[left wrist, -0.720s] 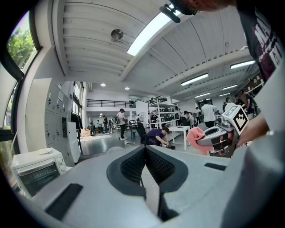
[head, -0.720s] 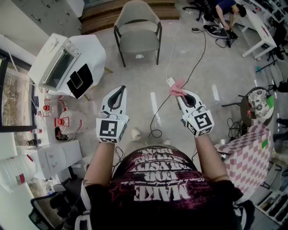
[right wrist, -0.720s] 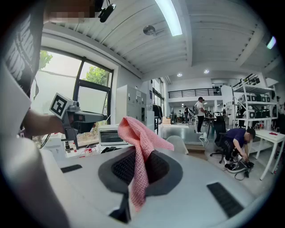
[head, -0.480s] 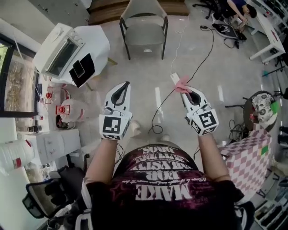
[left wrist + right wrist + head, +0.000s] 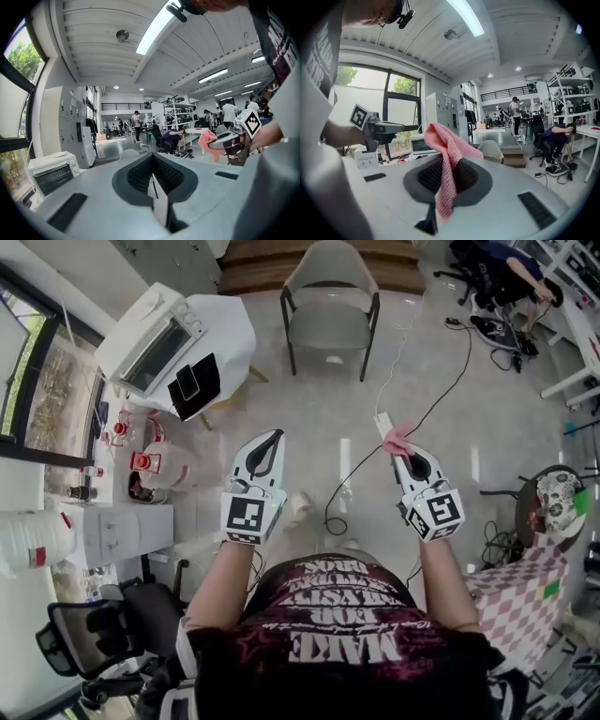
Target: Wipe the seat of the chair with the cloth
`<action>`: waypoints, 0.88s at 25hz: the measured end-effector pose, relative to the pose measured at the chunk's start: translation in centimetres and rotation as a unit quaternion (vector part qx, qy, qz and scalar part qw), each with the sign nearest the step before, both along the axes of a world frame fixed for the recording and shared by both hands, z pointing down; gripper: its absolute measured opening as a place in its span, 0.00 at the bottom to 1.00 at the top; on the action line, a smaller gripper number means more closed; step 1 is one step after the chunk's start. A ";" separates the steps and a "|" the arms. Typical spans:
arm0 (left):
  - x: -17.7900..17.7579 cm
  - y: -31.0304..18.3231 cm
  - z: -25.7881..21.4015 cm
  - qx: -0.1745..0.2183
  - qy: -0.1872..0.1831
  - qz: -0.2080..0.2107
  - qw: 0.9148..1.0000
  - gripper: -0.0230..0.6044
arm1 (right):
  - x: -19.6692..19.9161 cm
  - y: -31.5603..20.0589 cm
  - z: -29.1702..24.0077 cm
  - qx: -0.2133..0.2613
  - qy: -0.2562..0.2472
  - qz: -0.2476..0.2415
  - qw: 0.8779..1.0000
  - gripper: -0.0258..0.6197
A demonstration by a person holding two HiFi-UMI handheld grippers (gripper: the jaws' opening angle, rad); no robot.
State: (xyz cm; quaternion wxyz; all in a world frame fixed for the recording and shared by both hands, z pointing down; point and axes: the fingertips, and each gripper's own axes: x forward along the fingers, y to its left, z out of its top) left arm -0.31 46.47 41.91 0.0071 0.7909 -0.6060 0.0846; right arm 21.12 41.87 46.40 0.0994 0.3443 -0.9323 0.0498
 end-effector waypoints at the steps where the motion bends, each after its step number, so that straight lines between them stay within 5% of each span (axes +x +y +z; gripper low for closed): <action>1: -0.6 -0.6 0.0 0.001 0.000 0.003 1.000 0.04 | -0.6 -0.4 0.0 0.000 0.000 0.001 1.000 0.09; 13: -7.1 -9.1 -2.3 0.041 0.012 0.055 0.998 0.04 | -9.0 -6.5 -2.4 0.022 -0.002 0.030 0.999 0.09; 22: -10.3 -12.9 -1.4 0.034 0.016 0.075 0.997 0.04 | -12.0 -9.1 -3.3 0.036 0.003 0.043 0.998 0.09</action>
